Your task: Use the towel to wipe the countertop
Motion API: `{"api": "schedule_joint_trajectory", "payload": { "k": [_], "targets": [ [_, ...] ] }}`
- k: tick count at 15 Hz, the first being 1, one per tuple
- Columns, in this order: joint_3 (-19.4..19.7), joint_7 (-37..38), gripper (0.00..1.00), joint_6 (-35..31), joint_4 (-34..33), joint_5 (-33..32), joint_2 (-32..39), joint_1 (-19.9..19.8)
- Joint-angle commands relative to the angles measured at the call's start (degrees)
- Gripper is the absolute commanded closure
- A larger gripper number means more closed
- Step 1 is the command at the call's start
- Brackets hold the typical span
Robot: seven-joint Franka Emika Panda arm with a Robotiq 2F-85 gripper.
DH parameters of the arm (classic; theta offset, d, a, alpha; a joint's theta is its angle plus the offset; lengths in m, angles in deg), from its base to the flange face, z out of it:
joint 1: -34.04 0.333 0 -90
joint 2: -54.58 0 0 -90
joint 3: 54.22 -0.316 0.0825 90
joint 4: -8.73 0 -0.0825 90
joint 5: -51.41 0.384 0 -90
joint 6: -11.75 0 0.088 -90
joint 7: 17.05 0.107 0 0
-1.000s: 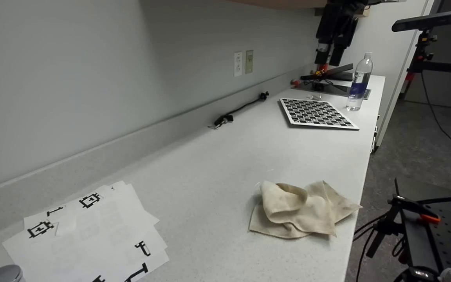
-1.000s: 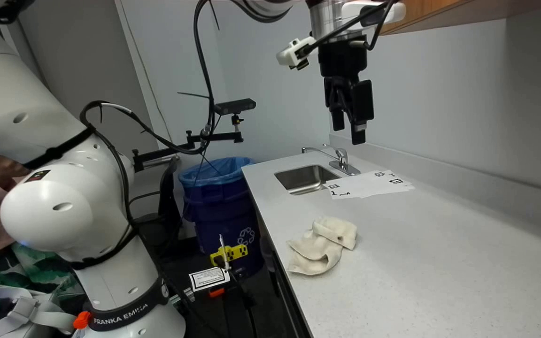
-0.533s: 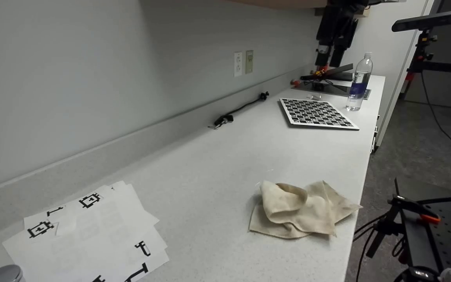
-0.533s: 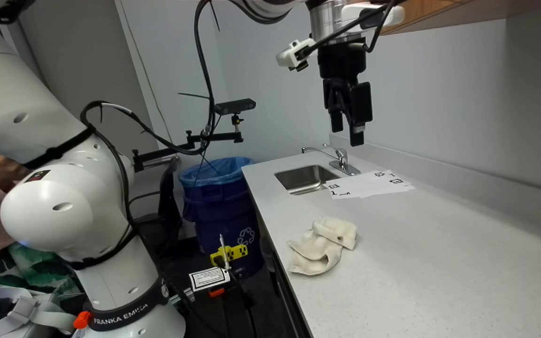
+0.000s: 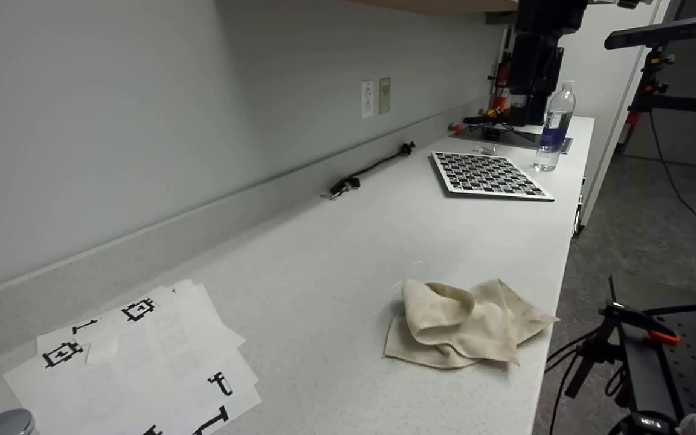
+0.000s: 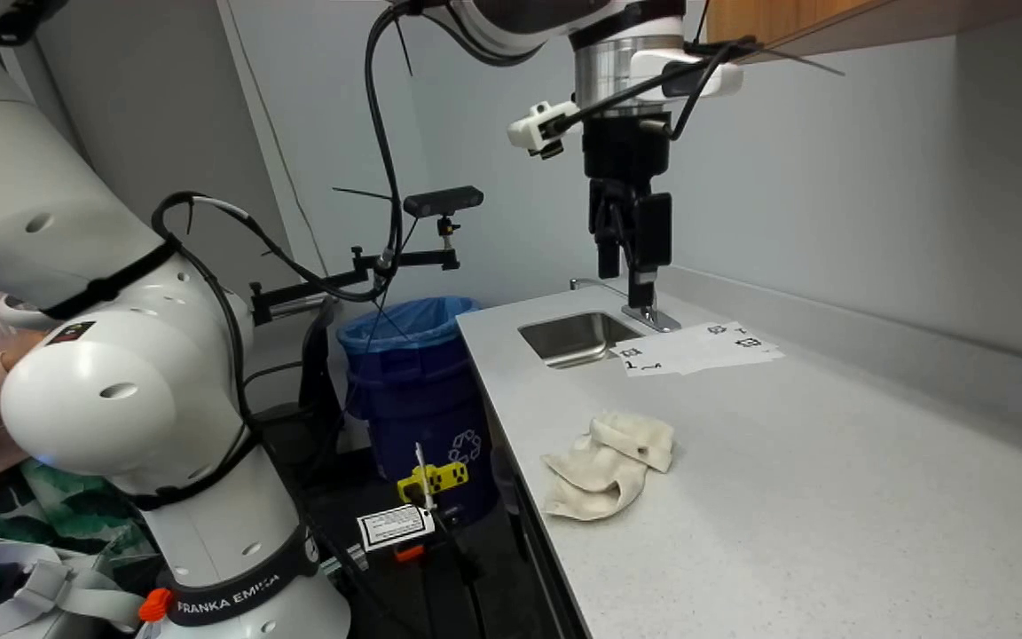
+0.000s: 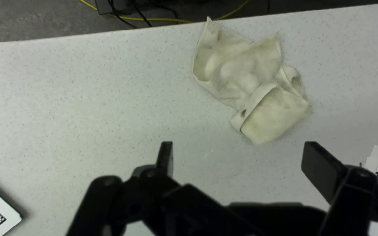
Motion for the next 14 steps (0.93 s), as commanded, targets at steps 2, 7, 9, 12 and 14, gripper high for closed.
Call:
{"api": "schedule_joint_trajectory", "payload": {
  "k": [2,7,9,12,14],
  "targets": [
    [-1.5,-0.9,0.0,-0.5,7.2,-2.7,-1.6,-0.6],
    [-3.4,-0.8,0.0,-5.7,16.7,-6.4,-1.8,0.1],
    [-4.5,-0.5,0.0,-9.6,19.7,-6.9,-1.4,0.7],
    [-5.8,-0.5,0.0,-16.4,22.4,-6.6,-0.1,1.6],
    [-6.5,-0.5,0.0,-20.2,22.8,-5.7,1.7,2.5]
  ]
}}
